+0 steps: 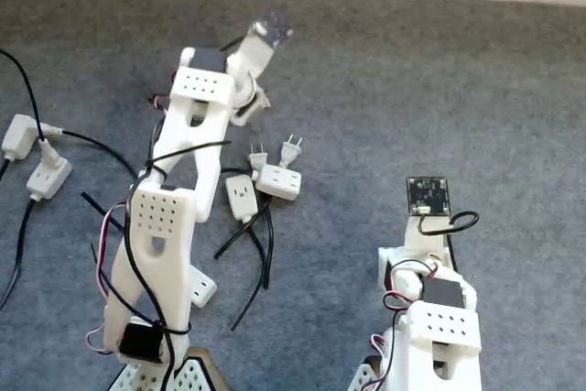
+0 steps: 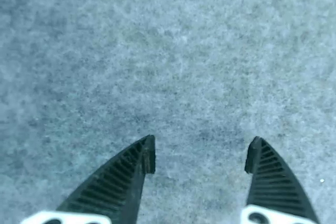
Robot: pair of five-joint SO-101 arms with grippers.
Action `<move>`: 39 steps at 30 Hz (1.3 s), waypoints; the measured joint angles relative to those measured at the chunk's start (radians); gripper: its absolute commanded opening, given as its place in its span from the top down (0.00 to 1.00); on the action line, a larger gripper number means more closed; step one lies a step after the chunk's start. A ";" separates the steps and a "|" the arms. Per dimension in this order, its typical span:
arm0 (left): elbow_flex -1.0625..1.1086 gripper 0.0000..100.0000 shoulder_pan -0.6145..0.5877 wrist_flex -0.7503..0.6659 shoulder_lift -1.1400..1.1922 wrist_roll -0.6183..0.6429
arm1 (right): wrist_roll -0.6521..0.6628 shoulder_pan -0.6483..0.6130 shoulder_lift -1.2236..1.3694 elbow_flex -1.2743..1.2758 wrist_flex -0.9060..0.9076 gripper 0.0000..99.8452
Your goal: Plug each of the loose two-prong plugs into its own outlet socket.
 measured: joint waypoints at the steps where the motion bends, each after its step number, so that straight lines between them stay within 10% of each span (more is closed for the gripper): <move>1: 0.002 0.76 0.000 -0.011 0.025 0.000 | 0.000 0.000 0.000 0.000 0.000 0.73; 10: -0.115 0.99 0.006 -0.038 0.152 -0.015 | 0.000 0.000 0.000 0.000 0.000 0.73; 39: -0.318 1.00 0.209 0.474 -0.080 -0.193 | 0.000 0.049 0.000 0.000 0.000 0.73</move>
